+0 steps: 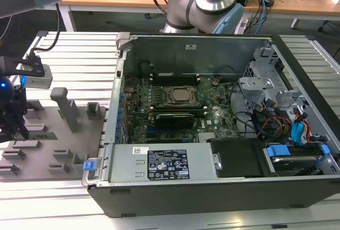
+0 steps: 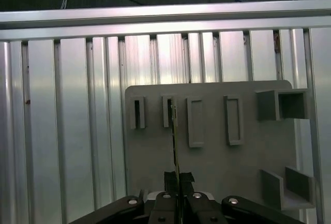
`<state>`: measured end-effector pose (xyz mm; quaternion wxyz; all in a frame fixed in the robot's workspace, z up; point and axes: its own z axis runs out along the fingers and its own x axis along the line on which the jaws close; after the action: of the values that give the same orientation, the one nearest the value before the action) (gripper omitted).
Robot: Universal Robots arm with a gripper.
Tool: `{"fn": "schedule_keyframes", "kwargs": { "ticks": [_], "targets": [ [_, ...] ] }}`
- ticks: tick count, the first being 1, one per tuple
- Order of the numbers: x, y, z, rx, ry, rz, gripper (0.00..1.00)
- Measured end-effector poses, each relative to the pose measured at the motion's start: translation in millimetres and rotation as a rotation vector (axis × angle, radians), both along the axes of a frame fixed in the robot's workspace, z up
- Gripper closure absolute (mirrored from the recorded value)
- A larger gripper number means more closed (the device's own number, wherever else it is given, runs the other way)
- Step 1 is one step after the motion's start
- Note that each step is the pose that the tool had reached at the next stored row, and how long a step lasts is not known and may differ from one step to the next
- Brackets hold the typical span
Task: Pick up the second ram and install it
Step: 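Pick up the second ram and move it above second insertion slot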
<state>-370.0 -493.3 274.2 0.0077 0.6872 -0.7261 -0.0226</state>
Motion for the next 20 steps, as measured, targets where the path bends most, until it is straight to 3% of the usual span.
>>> {"fn": "schedule_keyframes", "kwargs": {
  "ticks": [16, 20],
  "targets": [
    [0.0, 0.0, 14.5, -0.0002, 0.0002, 0.0, 0.86],
    [0.0, 0.0, 23.4, -0.0001, 0.0001, 0.0, 0.86]
  ]
}}
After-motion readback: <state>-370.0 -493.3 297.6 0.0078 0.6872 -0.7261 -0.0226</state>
